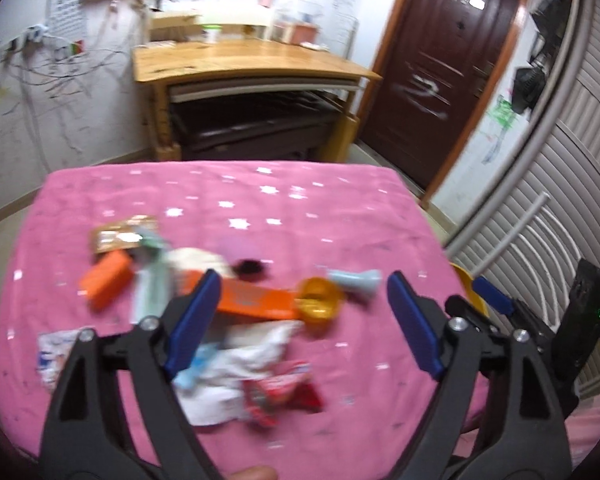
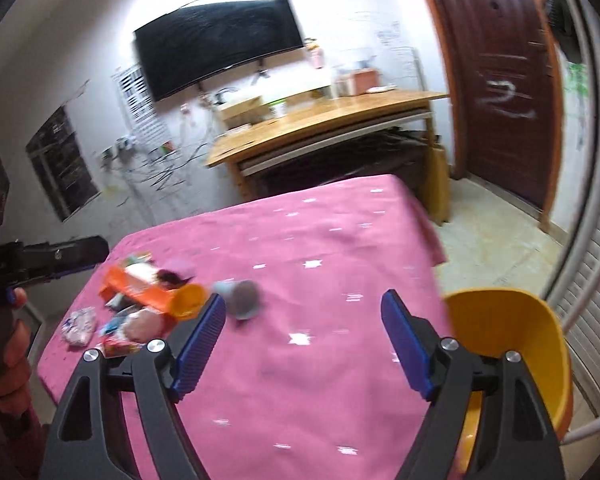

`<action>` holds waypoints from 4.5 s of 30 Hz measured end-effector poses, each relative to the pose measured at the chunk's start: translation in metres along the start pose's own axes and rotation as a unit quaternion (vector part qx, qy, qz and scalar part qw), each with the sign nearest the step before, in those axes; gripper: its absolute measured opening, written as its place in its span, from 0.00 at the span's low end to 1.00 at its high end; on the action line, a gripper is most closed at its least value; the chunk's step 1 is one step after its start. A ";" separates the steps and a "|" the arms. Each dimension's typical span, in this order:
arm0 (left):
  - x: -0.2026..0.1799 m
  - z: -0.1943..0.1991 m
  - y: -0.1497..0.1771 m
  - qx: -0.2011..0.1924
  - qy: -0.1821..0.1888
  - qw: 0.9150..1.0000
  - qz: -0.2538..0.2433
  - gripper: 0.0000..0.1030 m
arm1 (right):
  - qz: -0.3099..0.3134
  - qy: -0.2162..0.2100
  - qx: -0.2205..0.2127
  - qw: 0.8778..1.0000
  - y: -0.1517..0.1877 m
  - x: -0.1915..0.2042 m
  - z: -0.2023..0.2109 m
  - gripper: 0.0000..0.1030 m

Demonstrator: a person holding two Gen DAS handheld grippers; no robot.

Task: Collect trash
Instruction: 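Grasp the Hello Kitty wrapper with the left tool while the right tool grasps the red chip bag, then carry the wrapper and chip bag over the yellow bin and release both, then return both open tools to the table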

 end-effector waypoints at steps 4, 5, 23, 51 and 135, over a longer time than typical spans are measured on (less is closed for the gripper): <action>0.049 0.007 0.001 -0.018 -0.052 0.998 0.011 0.89 | 0.014 -0.046 0.030 0.998 0.010 0.038 -0.023 0.73; 0.058 0.008 0.001 -0.019 -0.060 0.998 0.015 0.89 | 0.021 -0.056 0.039 0.997 0.013 0.048 -0.030 0.72; 0.175 -0.016 0.062 0.021 -0.152 0.988 0.029 0.92 | 0.035 -0.134 0.130 0.982 0.048 0.131 -0.091 0.80; 0.172 -0.027 0.080 0.042 -0.093 0.994 0.025 0.32 | 0.046 -0.127 0.106 0.985 0.045 0.133 -0.079 0.47; -0.172 -0.012 -0.017 -0.004 0.054 0.994 -0.100 0.79 | -0.119 0.070 -0.081 0.987 0.027 -0.144 0.085 0.65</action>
Point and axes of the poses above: each gripper's, at about its wrist camera, not at the fingertips, and z roughly against the way its jaws point, x to its left, y to its underside, the point moved 9 cm from there along -z, roughly the way its jaws point, and after that the axes turned 15 degrees about -y, right-handed, at the moved point
